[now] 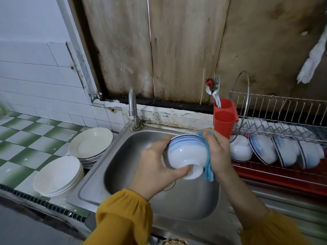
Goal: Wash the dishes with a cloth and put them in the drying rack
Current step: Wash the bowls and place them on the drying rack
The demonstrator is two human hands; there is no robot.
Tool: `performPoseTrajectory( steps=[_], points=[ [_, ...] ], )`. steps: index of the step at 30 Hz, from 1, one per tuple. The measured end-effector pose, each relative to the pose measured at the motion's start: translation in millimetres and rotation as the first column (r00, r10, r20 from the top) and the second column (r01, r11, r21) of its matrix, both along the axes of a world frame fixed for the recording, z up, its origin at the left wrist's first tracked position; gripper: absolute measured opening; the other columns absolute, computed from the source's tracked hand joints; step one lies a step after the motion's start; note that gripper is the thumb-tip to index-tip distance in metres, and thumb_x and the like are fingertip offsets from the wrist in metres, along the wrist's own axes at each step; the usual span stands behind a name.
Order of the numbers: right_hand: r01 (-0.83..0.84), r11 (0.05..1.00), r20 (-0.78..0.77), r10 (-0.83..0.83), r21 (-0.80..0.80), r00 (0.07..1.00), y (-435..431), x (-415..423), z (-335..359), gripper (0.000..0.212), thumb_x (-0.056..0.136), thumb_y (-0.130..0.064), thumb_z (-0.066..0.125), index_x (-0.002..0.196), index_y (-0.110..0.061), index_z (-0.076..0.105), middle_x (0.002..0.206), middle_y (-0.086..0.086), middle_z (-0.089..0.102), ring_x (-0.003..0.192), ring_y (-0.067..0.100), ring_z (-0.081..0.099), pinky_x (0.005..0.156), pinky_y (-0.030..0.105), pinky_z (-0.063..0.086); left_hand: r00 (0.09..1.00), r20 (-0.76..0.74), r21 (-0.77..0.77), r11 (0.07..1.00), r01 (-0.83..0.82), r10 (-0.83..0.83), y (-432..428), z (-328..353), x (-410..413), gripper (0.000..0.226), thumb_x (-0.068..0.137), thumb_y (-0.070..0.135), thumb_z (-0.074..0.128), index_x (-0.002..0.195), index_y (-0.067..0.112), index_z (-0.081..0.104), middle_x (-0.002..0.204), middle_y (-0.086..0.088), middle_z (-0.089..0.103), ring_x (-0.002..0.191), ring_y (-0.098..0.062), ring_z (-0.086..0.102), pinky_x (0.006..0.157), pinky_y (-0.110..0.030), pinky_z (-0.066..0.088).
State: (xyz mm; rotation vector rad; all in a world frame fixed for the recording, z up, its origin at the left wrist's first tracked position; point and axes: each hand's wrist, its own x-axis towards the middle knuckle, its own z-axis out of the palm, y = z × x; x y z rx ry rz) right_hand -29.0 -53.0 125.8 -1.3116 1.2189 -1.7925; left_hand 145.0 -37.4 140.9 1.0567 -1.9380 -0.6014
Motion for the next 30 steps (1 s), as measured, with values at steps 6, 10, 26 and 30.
performPoseTrajectory(
  steps=[6,10,26,30],
  points=[
    [0.019,0.965,-0.271,-0.092,-0.26,0.958,5,7,13,0.009,0.086,-0.031,0.053,0.086,-0.028,0.062,0.079,-0.007,0.065,0.071,0.006,0.06,0.062,0.025,0.05,1.0,-0.023,-0.168,0.986,-0.01,0.006,3,-8,0,0.066,0.057,0.042,0.079,0.119,0.035,0.056,0.106,0.014,0.063,0.096,0.0,0.059,0.078,-0.021,0.053],
    [0.069,0.989,0.045,-0.063,-0.13,0.997,-3,6,7,0.016,0.08,-0.038,0.051,0.078,-0.032,0.066,0.078,-0.011,0.065,0.076,0.007,0.058,0.07,0.029,0.047,0.959,-0.268,0.144,0.988,-0.055,0.092,11,-4,-2,0.071,0.055,0.04,0.083,0.12,0.035,0.056,0.108,0.018,0.063,0.098,-0.002,0.063,0.078,-0.018,0.056],
    [0.119,0.982,-0.087,-0.133,-0.15,0.987,5,12,-7,0.016,0.083,-0.035,0.05,0.072,-0.03,0.062,0.065,-0.004,0.058,0.064,0.008,0.051,0.061,0.03,0.04,0.904,-0.427,0.467,0.849,0.248,-0.03,2,-6,8,0.08,0.053,0.03,0.087,0.127,0.018,0.057,0.115,-0.001,0.07,0.105,-0.016,0.067,0.083,-0.028,0.056],
    [-0.04,0.951,-0.387,-0.086,-0.307,0.918,9,13,-3,0.016,0.086,-0.033,0.054,0.077,-0.023,0.062,0.062,0.002,0.059,0.056,0.019,0.057,0.049,0.033,0.046,0.863,-0.504,0.631,0.698,0.339,0.038,-3,1,10,0.084,0.049,0.051,0.076,0.117,0.005,0.06,0.104,-0.012,0.073,0.091,-0.021,0.07,0.082,-0.038,0.055]
  ],
)
